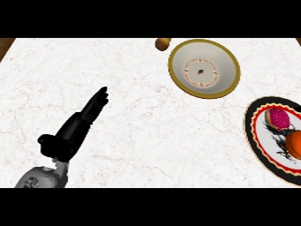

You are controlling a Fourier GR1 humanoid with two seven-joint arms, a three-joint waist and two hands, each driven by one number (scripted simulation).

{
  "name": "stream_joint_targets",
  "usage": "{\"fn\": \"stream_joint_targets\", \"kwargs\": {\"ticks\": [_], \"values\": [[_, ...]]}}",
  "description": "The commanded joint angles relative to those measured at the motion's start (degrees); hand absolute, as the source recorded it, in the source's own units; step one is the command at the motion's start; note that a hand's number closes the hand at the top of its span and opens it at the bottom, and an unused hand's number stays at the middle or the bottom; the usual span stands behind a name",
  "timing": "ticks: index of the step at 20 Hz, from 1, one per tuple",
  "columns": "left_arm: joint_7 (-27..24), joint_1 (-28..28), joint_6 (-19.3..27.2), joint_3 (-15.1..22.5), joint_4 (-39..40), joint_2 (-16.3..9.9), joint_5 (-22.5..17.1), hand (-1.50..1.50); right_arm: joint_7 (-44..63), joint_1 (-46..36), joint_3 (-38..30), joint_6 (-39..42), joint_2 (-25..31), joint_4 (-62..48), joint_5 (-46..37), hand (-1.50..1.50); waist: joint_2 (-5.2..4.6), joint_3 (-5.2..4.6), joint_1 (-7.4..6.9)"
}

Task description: Pick the squash from the plate and place it in the bowl

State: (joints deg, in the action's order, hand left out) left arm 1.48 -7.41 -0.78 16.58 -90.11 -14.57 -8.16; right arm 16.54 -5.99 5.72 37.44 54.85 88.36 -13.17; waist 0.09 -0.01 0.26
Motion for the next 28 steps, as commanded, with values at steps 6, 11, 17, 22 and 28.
{"fn": "stream_joint_targets", "kwargs": {"ticks": [6, 11, 17, 22, 28], "values": [[3.60, -4.55, 1.04, -0.71, 2.74, 5.28, 2.81, 0.00, -6.00, 5.49, -1.12, -8.89, -5.06, -1.34, -14.15, -1.50, -0.09, 0.02, 0.13], [5.91, -0.94, -1.16, -0.80, -2.73, 5.01, 4.11, 0.00, -3.86, 2.42, -4.21, -4.76, -7.79, -3.82, -16.56, -1.50, -0.06, 0.01, -0.22], [2.45, 1.24, -5.54, -5.92, -1.98, 2.83, 3.43, 0.00, -11.18, 0.14, -5.43, -4.04, -9.37, -11.97, -21.82, -1.50, -0.09, 0.01, -0.39], [0.64, 3.62, -6.44, -5.41, -1.86, 4.64, 5.14, 0.00, -14.23, -3.02, -5.24, -7.12, -13.31, -18.11, -26.66, -1.50, -0.10, 0.01, -0.43], [2.42, 1.30, -5.43, -4.51, -1.78, 6.98, 7.26, 0.00, -20.37, -3.86, -5.56, -9.62, -15.49, -19.76, -27.60, 1.50, -0.09, 0.01, -0.30]]}}
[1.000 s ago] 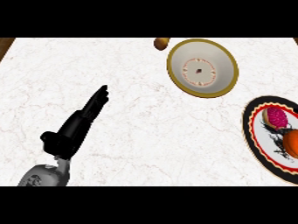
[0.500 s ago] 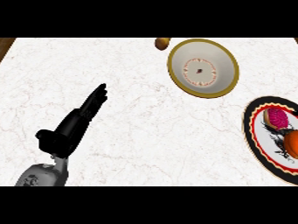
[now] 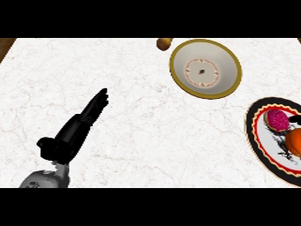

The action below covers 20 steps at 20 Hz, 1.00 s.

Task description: Pick the squash from the plate and place it in the bowl

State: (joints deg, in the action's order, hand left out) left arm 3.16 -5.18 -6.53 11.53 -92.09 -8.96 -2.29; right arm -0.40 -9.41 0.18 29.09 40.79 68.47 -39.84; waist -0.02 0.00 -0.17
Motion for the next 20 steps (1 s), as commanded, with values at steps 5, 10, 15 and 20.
{"fn": "stream_joint_targets", "kwargs": {"ticks": [5, 10, 15, 20], "values": [[3.76, -3.92, 0.32, -1.47, 0.97, 2.80, 0.99, 0.00, -6.21, -0.24, -1.07, -6.64, -3.14, -1.50, -4.87, 1.50, 0.01, 0.01, 0.13], [2.22, -4.78, -1.51, -3.07, 2.02, 3.04, 1.70, 0.00, -6.62, -2.39, -3.21, -6.26, -3.94, -1.60, -6.88, 1.50, 0.01, 0.00, 0.12], [-0.88, -1.44, -2.29, -2.31, 2.74, 2.39, 1.71, 0.00, -2.35, -6.10, 9.54, -6.91, -15.31, 8.73, -10.92, 1.50, 0.24, -0.18, -0.96], [0.95, -3.52, -2.93, -1.25, 1.68, 3.21, 1.19, 0.00, 6.80, -16.46, 23.64, -8.14, -30.11, 10.32, -19.93, 1.50, 0.01, -0.11, -3.72]]}}
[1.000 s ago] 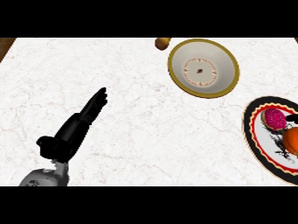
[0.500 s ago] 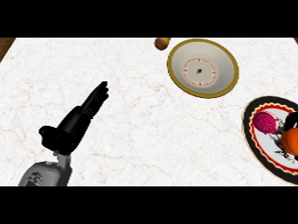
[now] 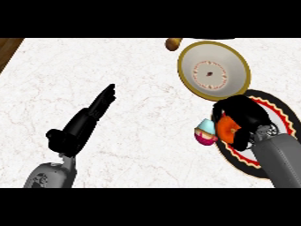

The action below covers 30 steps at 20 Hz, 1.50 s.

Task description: Pick the squash from the plate and place it in the bowl

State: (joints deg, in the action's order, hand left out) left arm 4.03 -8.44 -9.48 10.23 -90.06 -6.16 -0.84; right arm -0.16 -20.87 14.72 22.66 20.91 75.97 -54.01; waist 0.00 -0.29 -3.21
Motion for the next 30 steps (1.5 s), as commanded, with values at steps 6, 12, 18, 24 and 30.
{"fn": "stream_joint_targets", "kwargs": {"ticks": [6, 12, 18, 24, 30], "values": [[-1.02, 2.25, 0.89, 0.38, -0.35, 0.38, 1.41, 0.00, 21.08, -11.47, 11.70, -8.87, -20.46, 4.17, -12.12, 1.50, 0.01, 0.27, 2.14], [0.95, 0.79, 0.45, -0.89, -0.86, 0.12, 0.30, 0.00, 24.30, -14.87, 6.19, -16.08, -20.81, 13.25, -3.09, 1.50, 0.05, 0.31, 2.60], [0.02, 1.51, 1.29, -0.61, -0.85, 0.97, 1.86, 0.00, 24.49, -18.76, -1.47, -19.88, -20.89, 10.22, 2.92, 1.50, -0.03, 0.30, 2.69], [0.42, -1.06, 0.38, -3.07, 1.42, 0.54, 1.06, 0.00, 20.37, -23.37, -4.82, -22.96, -17.55, -2.93, -5.90, 1.50, -0.19, 0.28, 2.69], [2.48, 2.37, 0.28, 0.06, -3.86, 1.75, 1.88, 0.00, 11.86, -27.13, -11.73, -33.40, -10.89, -13.72, -7.56, 1.50, -0.23, 0.32, 2.14]]}}
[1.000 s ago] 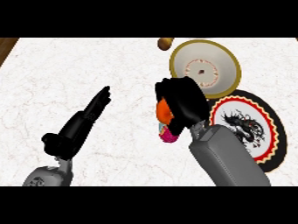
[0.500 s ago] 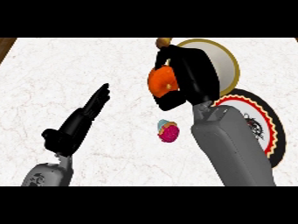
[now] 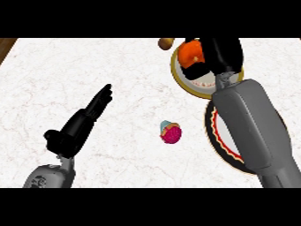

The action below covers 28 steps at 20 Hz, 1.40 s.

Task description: Pick the squash from the plate and place it in the bowl

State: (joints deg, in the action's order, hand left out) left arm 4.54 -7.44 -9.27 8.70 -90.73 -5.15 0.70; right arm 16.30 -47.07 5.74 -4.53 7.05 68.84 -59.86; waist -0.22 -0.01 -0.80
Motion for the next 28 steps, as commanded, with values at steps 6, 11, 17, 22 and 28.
{"fn": "stream_joint_targets", "kwargs": {"ticks": [6, 11, 17, 22, 28], "values": [[0.37, 1.51, -1.34, 0.06, -1.81, -0.38, -0.41, 0.00, -6.02, -7.37, -4.51, 0.22, 3.84, -21.90, -0.65, 1.50, -0.07, 0.00, -0.55], [-0.03, 1.44, -0.27, 1.78, -2.27, 0.59, 1.57, 0.00, -12.39, -7.60, -12.49, 4.35, 5.99, -34.61, 7.69, -1.50, -0.88, 0.11, -1.88], [1.68, -0.46, -1.35, -0.15, -2.37, -0.20, 0.14, 0.00, -23.04, -14.67, -15.42, 0.69, 5.56, -43.36, 9.93, -1.50, -0.63, 0.08, -1.75], [0.85, -2.06, -1.94, -1.69, 0.37, -0.27, -0.69, 0.00, -25.35, -15.68, -21.40, -4.48, 7.49, -44.58, 14.55, -1.50, -0.61, 0.07, -1.11], [0.65, 1.87, -1.48, -0.73, -2.62, 0.43, -0.73, 0.00, -25.35, -15.58, -30.06, -6.96, 11.22, -44.92, 22.39, -1.50, -0.31, 0.07, -0.87]]}}
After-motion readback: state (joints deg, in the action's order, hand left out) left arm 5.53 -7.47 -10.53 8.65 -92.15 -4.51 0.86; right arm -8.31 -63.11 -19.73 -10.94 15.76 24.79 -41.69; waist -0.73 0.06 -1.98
